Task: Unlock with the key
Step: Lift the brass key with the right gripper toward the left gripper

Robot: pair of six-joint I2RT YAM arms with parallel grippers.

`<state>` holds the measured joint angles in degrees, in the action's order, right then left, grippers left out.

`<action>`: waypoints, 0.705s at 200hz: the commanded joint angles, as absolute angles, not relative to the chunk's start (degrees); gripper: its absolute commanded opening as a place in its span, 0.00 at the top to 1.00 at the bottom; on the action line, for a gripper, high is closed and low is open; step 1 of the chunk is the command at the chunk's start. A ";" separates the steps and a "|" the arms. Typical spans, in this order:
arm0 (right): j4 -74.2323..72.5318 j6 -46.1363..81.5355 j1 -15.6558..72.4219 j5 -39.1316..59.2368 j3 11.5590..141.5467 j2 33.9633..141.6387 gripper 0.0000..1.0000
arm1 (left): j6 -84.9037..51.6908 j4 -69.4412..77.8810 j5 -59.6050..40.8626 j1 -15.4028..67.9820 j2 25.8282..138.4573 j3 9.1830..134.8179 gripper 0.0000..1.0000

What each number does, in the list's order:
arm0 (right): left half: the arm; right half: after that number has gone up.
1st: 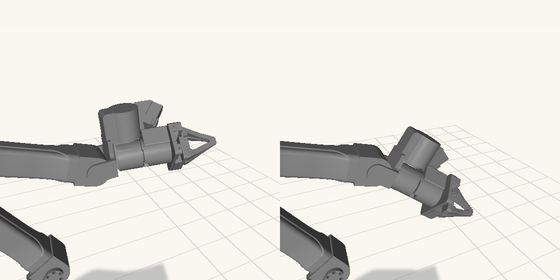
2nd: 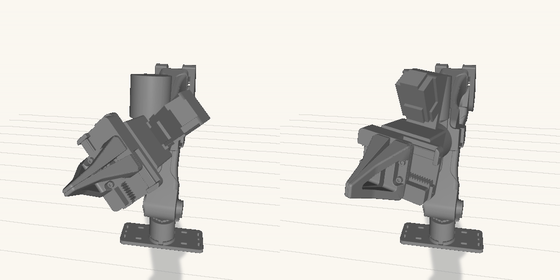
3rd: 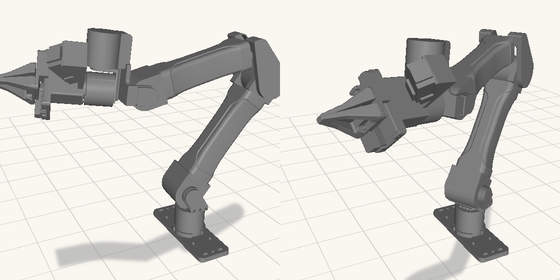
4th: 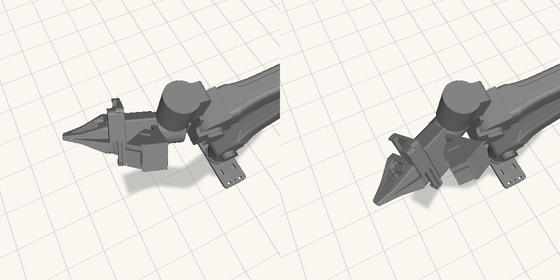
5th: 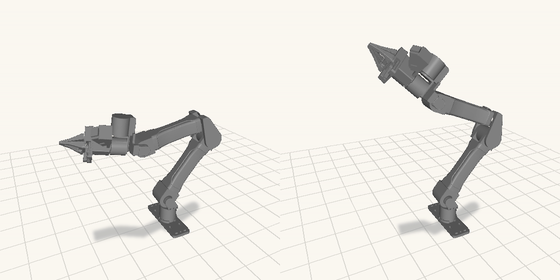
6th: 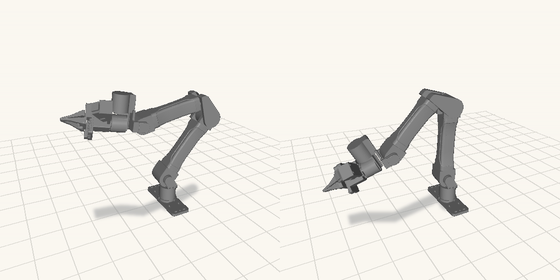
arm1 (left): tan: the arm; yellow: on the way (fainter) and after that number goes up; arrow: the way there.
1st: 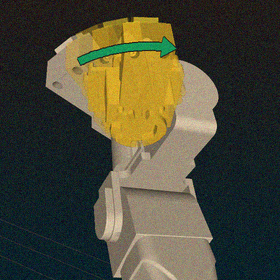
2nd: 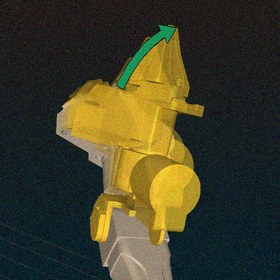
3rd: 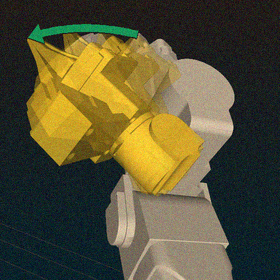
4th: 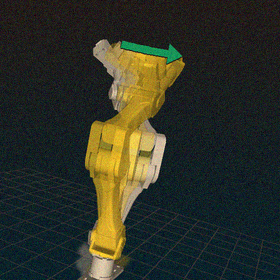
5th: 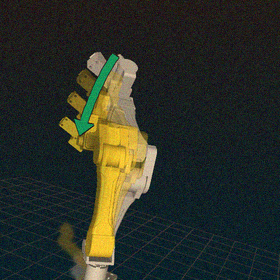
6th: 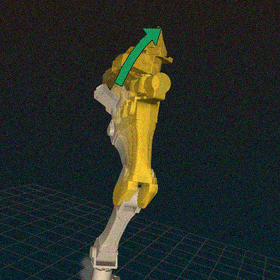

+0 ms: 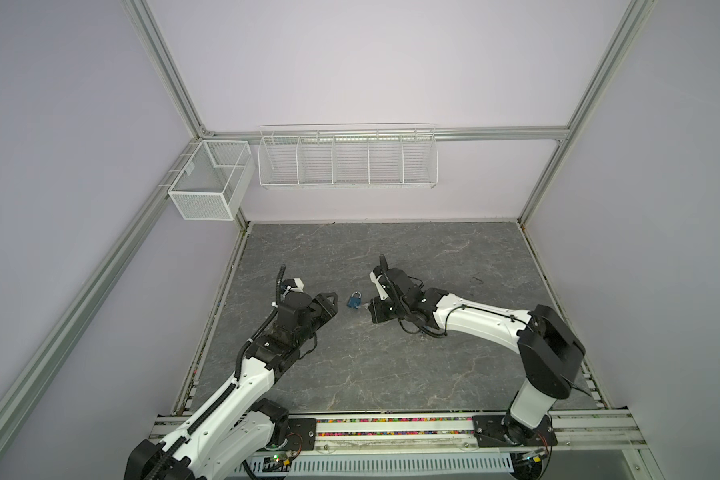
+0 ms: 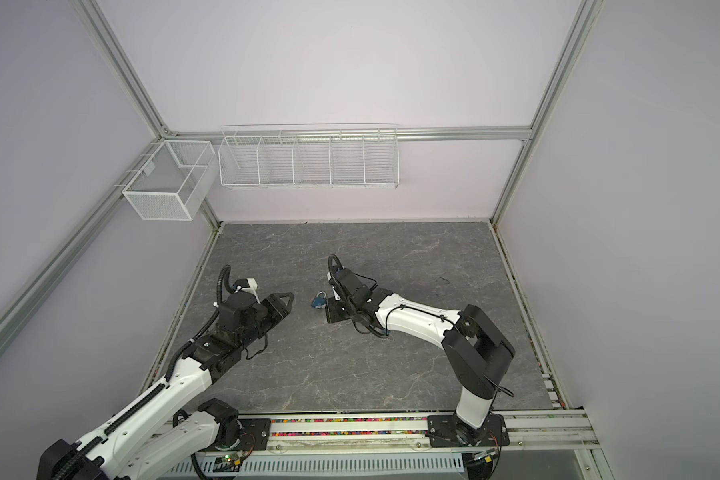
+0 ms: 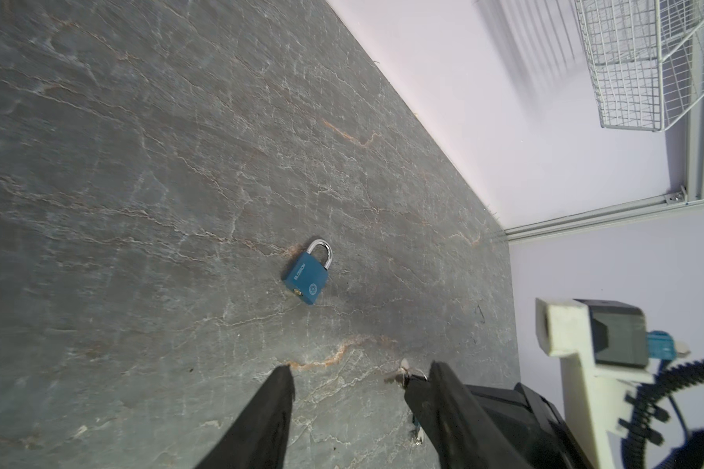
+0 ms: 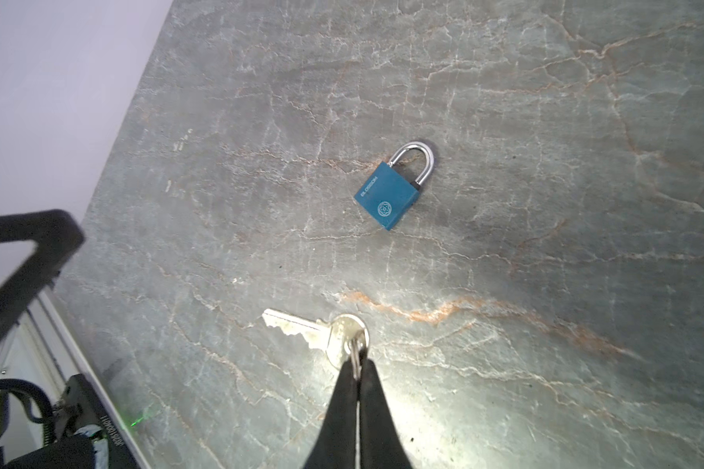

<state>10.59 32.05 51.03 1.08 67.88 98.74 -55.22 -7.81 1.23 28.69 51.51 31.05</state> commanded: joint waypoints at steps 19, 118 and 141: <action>9.60 36.16 52.92 2.68 66.71 93.81 0.94 | -57.10 -2.92 0.30 32.21 53.16 30.59 0.46; 6.88 39.67 55.14 3.37 66.27 91.08 0.94 | -58.89 2.99 -1.91 36.03 55.57 30.02 0.54; 6.68 40.48 55.51 2.46 66.40 91.14 0.94 | -60.21 5.14 -2.14 36.38 55.22 28.49 0.59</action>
